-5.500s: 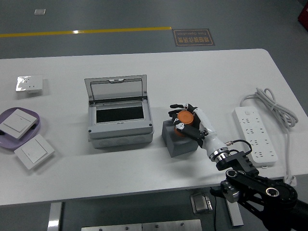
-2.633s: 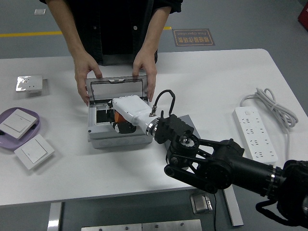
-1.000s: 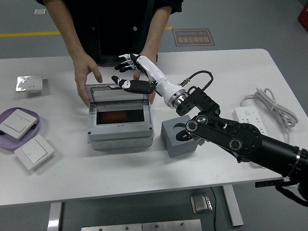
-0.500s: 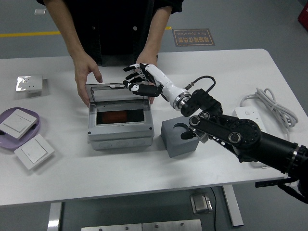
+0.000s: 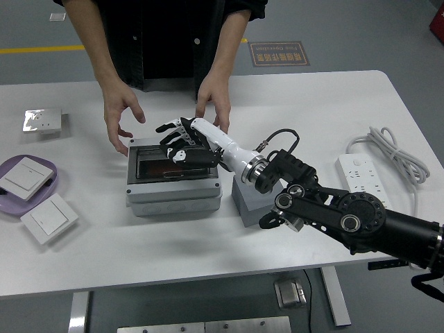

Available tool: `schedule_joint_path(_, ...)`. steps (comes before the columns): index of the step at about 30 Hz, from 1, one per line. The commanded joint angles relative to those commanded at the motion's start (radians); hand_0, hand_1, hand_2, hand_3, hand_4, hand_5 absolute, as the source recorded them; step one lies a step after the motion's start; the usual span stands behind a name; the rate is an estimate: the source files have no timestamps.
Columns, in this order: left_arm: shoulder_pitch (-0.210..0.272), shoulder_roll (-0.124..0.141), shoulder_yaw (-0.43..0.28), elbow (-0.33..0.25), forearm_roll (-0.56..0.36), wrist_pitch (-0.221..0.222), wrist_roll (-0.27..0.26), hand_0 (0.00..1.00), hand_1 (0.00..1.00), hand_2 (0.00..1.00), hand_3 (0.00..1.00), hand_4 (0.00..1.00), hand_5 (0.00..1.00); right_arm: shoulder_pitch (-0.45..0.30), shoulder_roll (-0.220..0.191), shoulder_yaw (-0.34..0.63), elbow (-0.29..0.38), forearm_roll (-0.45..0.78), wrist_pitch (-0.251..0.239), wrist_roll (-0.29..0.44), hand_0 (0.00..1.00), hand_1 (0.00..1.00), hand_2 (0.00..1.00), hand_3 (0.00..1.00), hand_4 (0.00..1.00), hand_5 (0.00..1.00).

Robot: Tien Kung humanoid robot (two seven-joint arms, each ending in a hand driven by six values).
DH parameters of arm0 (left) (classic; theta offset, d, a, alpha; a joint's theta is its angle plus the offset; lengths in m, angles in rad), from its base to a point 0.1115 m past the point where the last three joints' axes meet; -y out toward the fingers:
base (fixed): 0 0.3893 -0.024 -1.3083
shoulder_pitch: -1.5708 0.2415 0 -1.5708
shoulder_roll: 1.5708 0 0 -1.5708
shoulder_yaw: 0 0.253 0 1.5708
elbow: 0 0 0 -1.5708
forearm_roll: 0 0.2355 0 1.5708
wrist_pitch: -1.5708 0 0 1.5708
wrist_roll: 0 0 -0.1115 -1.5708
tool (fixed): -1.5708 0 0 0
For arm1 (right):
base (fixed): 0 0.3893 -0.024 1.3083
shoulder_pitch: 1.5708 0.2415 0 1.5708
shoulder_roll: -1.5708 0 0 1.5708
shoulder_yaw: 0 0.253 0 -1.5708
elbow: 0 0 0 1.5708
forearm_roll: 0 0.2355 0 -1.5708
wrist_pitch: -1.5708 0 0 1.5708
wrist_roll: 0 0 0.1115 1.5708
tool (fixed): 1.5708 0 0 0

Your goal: Pick up the cylinder from the cube,place it in the box,flap close box

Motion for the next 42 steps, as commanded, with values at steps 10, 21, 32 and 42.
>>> schedule_joint_path(10, 0.004, -0.003, -0.002, 0.001, -0.002, 0.000, 0.000, 0.615, 0.642, 0.628, 0.662, 0.737, 0.229, -0.052, -0.051, 0.085, 0.054, -0.041, -0.002, -0.005, 0.693, 0.619, 0.637, 0.718, 0.575, 0.254)
schedule_joint_path(21, 0.024, -0.007, 0.000, 0.002, -0.010, -0.001, 0.003, 0.615, 0.642, 0.628, 0.661, 0.736, 0.229, -0.231, -0.166, 0.366, 0.191, -0.190, -0.045, -0.012, 0.701, 0.619, 0.640, 0.721, 0.568, 0.251)
schedule_joint_path(32, 0.030, -0.004, -0.009, 0.001, -0.006, -0.001, 0.005, 0.615, 0.642, 0.628, 0.661, 0.737, 0.230, -0.409, -0.167, 0.610, 0.159, -0.203, -0.028, 0.026, 0.668, 0.617, 0.637, 0.680, 0.568, 0.238)
schedule_joint_path(42, 0.062, 0.013, -0.033, -0.001, -0.013, 0.000, 0.007, 0.614, 0.642, 0.628, 0.662, 0.737, 0.230, -0.539, -0.124, 0.692, 0.106, -0.163, 0.012, 0.093, 0.651, 0.663, 0.688, 0.698, 0.737, 0.227)
